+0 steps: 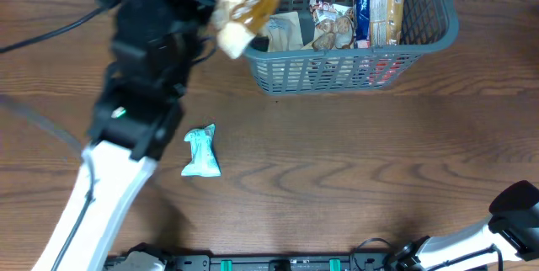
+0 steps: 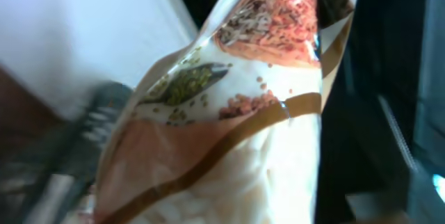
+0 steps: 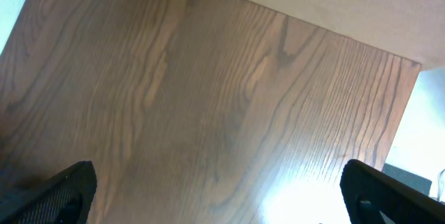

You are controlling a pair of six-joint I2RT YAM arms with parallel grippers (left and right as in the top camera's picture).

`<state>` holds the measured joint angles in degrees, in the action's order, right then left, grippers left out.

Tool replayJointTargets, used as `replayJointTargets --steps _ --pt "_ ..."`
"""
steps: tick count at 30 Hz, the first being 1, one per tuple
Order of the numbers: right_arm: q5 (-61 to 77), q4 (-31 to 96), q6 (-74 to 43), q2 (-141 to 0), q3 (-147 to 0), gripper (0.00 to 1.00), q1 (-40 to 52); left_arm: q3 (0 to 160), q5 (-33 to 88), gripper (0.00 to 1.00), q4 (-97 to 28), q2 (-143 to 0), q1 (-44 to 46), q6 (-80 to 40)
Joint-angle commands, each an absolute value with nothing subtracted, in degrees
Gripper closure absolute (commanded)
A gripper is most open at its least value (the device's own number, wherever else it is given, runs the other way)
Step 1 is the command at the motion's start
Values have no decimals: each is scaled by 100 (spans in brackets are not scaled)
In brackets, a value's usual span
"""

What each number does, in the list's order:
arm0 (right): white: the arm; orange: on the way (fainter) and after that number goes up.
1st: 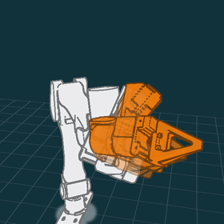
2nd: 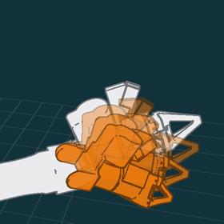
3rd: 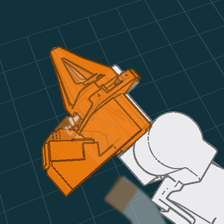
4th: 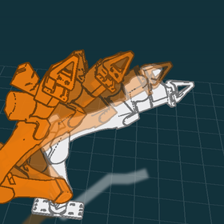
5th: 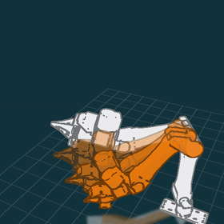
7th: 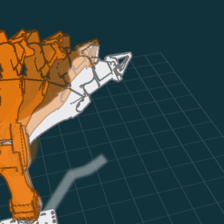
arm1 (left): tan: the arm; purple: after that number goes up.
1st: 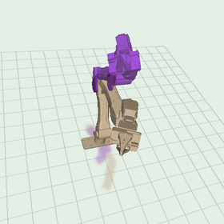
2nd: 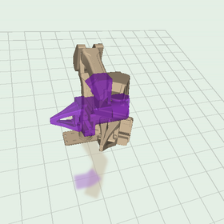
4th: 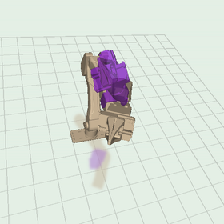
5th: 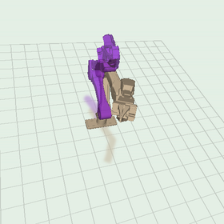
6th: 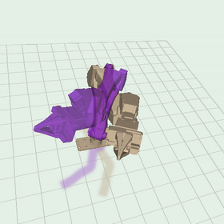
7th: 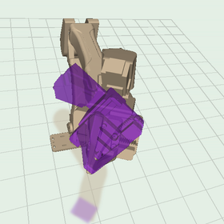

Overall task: Pack container
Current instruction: 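Lift the bag into the basket and release it with the left gripper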

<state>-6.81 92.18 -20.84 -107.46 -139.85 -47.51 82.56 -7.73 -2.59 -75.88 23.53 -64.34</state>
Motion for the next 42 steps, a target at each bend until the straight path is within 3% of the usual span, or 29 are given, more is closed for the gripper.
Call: replayJointTargets --steps 1,5,27,33,42 --pt "-661 9238 -2097 -10803 -13963 1 -4803 8357 -821 94 607 -7961 2668 -6414" --pt "-661 9238 -2097 -10803 -13963 1 -4803 8532 -821 94 1216 -8506 2912 -6453" --pt "-661 9238 -2097 -10803 -13963 1 -4803 9155 -823 92 349 -10193 3245 -6405" --pt "-661 9238 -2097 -10803 -13963 1 -4803 9153 -821 83 235 -10250 3245 -6257" --pt "-661 9238 -2097 -10803 -13963 1 -4803 9153 -821 53 237 -10250 3242 -6254"
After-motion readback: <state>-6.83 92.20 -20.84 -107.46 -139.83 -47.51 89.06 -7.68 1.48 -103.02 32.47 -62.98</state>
